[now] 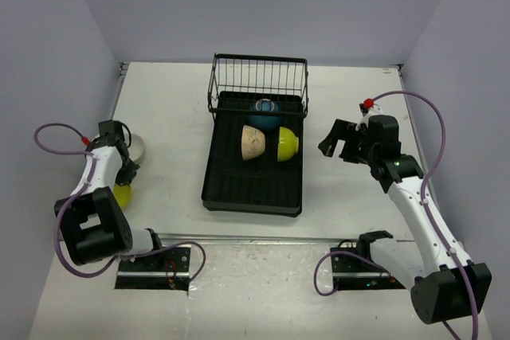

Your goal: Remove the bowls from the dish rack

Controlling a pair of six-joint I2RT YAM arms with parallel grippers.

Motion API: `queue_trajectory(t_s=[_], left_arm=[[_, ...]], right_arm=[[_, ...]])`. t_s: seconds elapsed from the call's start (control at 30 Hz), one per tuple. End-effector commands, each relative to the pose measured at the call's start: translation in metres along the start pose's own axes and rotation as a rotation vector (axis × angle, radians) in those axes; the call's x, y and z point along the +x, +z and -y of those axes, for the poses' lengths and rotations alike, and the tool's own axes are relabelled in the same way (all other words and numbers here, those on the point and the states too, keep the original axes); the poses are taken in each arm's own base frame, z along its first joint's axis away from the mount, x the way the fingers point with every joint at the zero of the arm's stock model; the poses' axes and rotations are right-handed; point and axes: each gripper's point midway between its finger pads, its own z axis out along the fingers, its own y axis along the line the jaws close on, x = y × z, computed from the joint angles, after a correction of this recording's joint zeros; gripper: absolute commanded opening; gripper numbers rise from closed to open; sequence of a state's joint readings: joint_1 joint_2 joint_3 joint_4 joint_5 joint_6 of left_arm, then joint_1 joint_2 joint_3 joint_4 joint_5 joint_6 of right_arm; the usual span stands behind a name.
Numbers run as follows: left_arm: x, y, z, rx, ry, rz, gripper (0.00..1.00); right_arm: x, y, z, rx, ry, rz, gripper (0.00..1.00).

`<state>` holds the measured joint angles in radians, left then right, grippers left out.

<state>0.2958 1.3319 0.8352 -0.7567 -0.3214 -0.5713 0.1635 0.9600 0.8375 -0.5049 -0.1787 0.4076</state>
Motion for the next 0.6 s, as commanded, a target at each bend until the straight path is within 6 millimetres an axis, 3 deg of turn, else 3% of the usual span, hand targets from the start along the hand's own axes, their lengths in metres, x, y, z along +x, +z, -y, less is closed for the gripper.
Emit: queue_trajectory(t_s=[0.0,0.2,0.3,0.37,0.47,0.5,0.57], left_arm=[[-0.019,0.013,-0.004,0.009,-0.03,0.031,0.0],[-0.019,0.025,-0.007,0.011,-0.026,0.007,0.01],[-0.017,0.025,-0.002,0.047,-0.029,-0.009,0.18],[-0.014,0.025,0.001,0.061,-0.037,-0.017,0.21],[-0.015,0.022,0.007,0.094,-0.05,-0.018,0.43],[-0.018,0.017,0.01,0.12,-0.058,-0.009,0.51],[-0.031,0.0,0.017,0.174,-0.082,0.043,0.58]], right_arm=[[-0.012,-0.004,-0.011,-0.041,-0.01,0.036,0.99],[-0.014,-0.002,-0.011,-0.039,-0.011,0.035,0.99],[-0.013,0.0,-0.011,-0.04,-0.009,0.032,0.99],[-0.013,0.001,-0.011,-0.039,-0.011,0.03,0.99],[-0.013,0.002,-0.011,-0.039,-0.01,0.027,0.99],[-0.013,0.002,-0.011,-0.039,-0.011,0.028,0.99],[-0.014,0.002,-0.011,-0.039,-0.01,0.03,0.99]])
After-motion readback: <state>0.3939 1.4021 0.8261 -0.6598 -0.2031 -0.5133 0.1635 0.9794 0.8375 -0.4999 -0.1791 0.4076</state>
